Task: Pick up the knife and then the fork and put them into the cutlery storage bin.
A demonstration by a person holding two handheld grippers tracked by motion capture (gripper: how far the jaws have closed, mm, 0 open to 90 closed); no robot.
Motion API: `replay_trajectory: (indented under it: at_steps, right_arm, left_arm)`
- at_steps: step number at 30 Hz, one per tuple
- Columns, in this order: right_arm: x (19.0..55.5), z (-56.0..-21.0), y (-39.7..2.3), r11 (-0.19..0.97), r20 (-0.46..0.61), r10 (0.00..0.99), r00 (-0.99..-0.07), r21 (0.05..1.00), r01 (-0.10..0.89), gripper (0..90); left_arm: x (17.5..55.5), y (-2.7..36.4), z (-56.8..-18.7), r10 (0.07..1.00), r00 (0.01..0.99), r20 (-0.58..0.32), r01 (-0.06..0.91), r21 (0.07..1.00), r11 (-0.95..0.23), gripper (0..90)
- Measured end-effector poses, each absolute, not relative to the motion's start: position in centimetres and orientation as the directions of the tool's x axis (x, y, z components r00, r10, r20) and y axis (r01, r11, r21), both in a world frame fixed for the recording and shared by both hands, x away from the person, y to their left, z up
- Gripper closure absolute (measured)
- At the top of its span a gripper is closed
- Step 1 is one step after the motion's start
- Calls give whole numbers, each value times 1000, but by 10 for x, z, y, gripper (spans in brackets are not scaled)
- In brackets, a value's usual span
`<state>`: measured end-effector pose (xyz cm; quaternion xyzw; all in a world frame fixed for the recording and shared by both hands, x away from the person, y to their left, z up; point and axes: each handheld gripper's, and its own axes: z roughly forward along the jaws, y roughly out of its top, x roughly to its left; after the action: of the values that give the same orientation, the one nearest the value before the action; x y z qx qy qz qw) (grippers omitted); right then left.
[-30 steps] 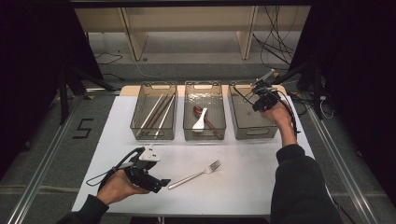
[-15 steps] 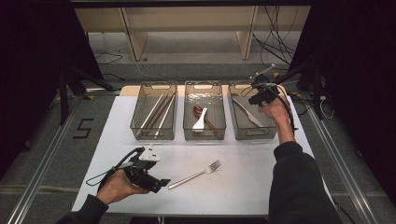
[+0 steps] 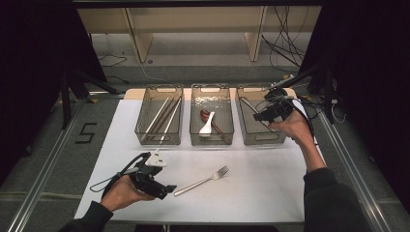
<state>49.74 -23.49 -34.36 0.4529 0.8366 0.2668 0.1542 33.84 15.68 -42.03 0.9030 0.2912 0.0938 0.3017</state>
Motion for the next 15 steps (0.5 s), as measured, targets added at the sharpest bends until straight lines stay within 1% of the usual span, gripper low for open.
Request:
replay_trajectory:
  at_steps: [4,8,15]
  right_arm:
    - [471,-347,-233,466,13,811,-584,589,660,313]
    - [444,-357,-230,493,32,777,-629,590,639,298]
    - [412,-376,-230,489,56,760,-648,607,627,285]
  left_arm:
    - [340,149,-422,569,823,-6,465,584,-666,161]
    - [342,141,-425,559,829,-12,464,573,-676,165]
    - [347,128,-431,530,848,-18,461,517,-721,182]
